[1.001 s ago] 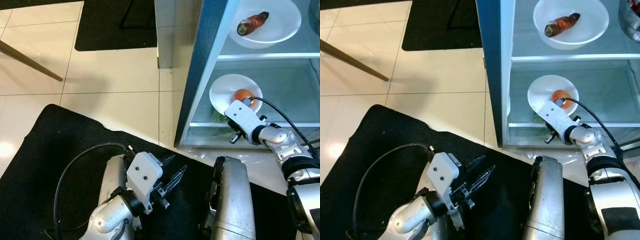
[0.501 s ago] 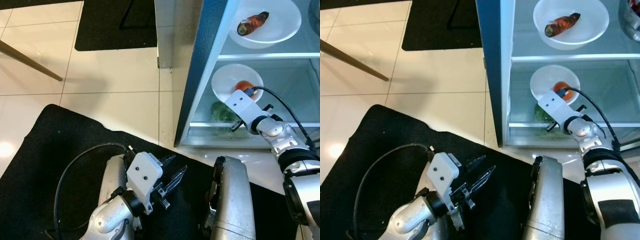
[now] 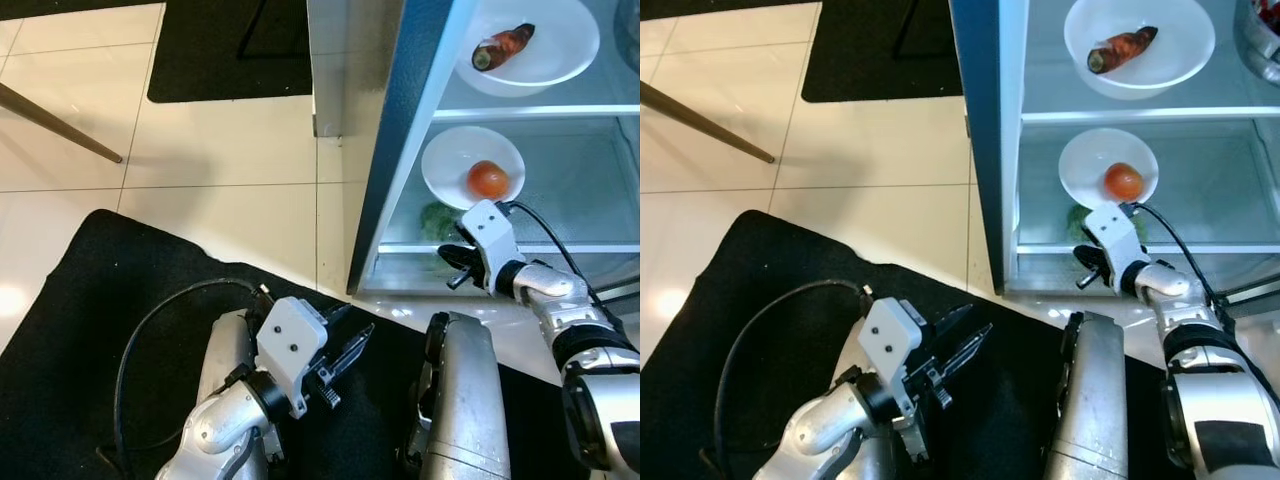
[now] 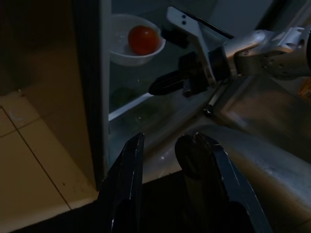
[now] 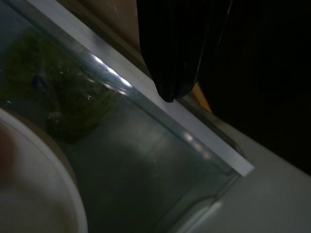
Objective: Restocking fridge
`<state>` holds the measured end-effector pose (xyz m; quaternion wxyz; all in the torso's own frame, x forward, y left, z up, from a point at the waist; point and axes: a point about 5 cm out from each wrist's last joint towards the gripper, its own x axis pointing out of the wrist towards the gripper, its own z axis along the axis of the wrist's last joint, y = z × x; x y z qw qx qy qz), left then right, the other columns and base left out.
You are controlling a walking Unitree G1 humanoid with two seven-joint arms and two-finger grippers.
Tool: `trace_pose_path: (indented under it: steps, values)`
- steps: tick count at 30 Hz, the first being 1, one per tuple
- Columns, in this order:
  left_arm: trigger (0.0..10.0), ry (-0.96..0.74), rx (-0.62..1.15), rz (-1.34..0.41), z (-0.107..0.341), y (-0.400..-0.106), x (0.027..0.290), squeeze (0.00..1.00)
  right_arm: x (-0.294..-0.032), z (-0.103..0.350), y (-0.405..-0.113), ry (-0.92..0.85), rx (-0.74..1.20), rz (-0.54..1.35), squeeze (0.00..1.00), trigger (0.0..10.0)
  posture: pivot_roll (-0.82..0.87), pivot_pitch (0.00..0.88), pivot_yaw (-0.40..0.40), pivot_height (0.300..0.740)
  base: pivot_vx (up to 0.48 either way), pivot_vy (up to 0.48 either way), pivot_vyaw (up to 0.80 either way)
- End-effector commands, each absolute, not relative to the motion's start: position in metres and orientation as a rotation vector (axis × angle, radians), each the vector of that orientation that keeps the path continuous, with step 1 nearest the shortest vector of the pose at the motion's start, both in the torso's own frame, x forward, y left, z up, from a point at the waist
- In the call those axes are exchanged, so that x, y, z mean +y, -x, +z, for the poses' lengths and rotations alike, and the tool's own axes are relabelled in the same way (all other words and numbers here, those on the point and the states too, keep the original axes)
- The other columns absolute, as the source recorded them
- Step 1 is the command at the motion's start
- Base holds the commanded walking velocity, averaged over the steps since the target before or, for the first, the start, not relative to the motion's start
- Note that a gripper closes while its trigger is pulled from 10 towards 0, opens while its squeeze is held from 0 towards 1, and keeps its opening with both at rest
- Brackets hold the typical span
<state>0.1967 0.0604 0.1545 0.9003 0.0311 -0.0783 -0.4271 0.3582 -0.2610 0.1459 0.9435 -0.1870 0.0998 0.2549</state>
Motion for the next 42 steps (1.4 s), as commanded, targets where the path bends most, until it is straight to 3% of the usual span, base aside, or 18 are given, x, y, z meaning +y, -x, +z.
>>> trace_pose_path:
  steps: [1, 12, 25, 28, 42]
  values:
    - [10.0, -0.068, -0.118, -0.886, 0.142, -0.197, 0.063, 0.0, -0.27, 0.134, -0.347, 0.303, 0.22, 0.534, 0.0, 10.0, 0.14, 0.428, 0.094, 0.457, 0.0, 0.0, 0.0]
    - [10.0, -0.118, -0.074, -0.841, 0.116, -0.208, 0.078, 0.0, -0.285, 0.114, -0.323, 0.092, 0.154, 0.472, 0.0, 10.0, 0.1, 0.338, 0.076, 0.457, 0.0, 0.0, 0.0]
    - [10.0, -0.137, -0.074, -0.808, 0.105, -0.219, 0.085, 0.0, -0.297, 0.104, -0.307, 0.013, 0.149, 0.408, 0.0, 10.0, 0.05, 0.27, 0.061, 0.457, 0.0, 0.0, 0.0]
    - [10.0, -0.133, -0.047, -0.763, 0.092, -0.22, 0.094, 0.0, -0.31, 0.096, -0.299, -0.014, 0.17, 0.292, 0.0, 10.0, 0.04, 0.237, 0.057, 0.457, 0.0, 0.0, 0.0]
    - [10.0, -0.15, 0.105, -0.6, 0.041, -0.203, 0.133, 0.0, -0.316, 0.077, -0.29, -0.056, 0.23, 0.158, 0.0, 10.0, 0.03, 0.145, 0.039, 0.457, 0.0, 0.0, 0.0]
